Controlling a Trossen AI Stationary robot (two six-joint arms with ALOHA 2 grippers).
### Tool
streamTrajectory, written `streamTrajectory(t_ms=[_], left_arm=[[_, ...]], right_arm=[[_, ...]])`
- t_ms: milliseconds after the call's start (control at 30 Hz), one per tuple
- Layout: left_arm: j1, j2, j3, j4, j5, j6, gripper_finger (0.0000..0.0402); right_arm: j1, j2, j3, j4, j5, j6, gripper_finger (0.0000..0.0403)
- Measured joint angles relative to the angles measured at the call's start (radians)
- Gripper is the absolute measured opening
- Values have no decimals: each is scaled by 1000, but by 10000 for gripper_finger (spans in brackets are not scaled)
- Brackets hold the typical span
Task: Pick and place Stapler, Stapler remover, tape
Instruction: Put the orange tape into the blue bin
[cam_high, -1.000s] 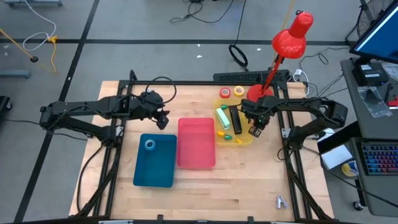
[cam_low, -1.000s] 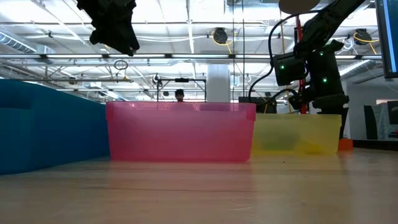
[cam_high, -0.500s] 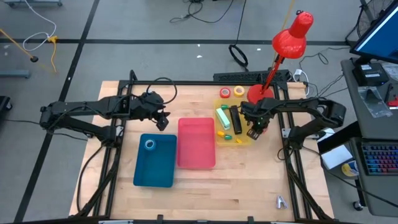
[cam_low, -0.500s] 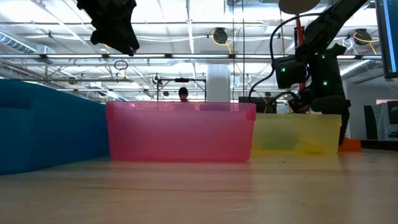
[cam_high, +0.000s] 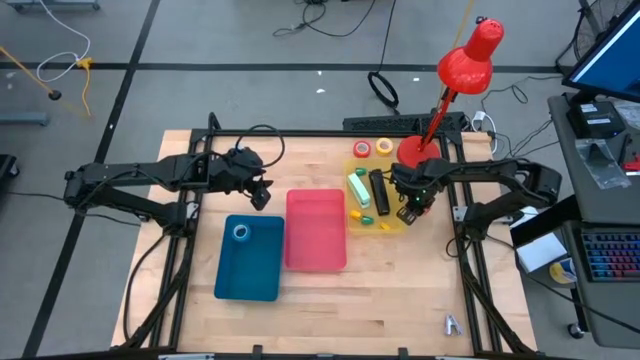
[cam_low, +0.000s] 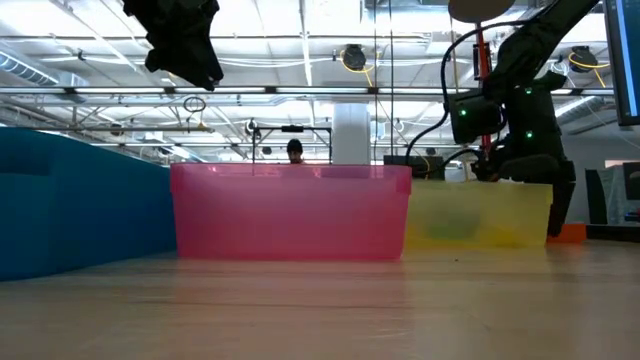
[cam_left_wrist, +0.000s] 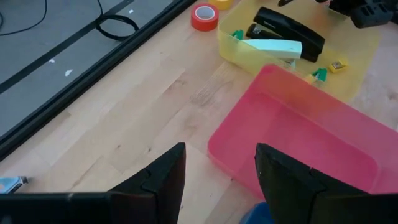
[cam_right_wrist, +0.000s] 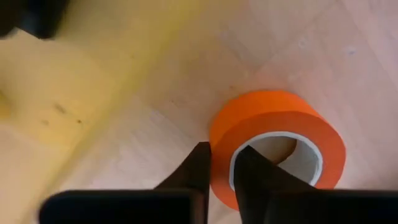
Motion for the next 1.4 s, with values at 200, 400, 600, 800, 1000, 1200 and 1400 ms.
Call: streamTrajectory(t_ms=[200,400,600,800,1000,1200,1400], left_arm=[[0,0,0,2,0,0,191],[0,0,0,40,0,27,191],[-1,0,0,144,49,33,191],[-1,13,0,373,179,74,191],[-1,58,0,593,252,109,191],[-9,139,0,721,268,176,191],[-38,197,0,811,254,285,191]], right_arm=[[-1,-120,13,-99,5,35,29],[0,-312,81,-125,-144,91,31],[15,-493,102,307,-391,247,31],[90,-491,88,958,-410,322,31],[180,-313,86,1417,-442,360,31],[226,-89,86,1902,-520,526,31],[231,52,86,2047,-481,716,31]])
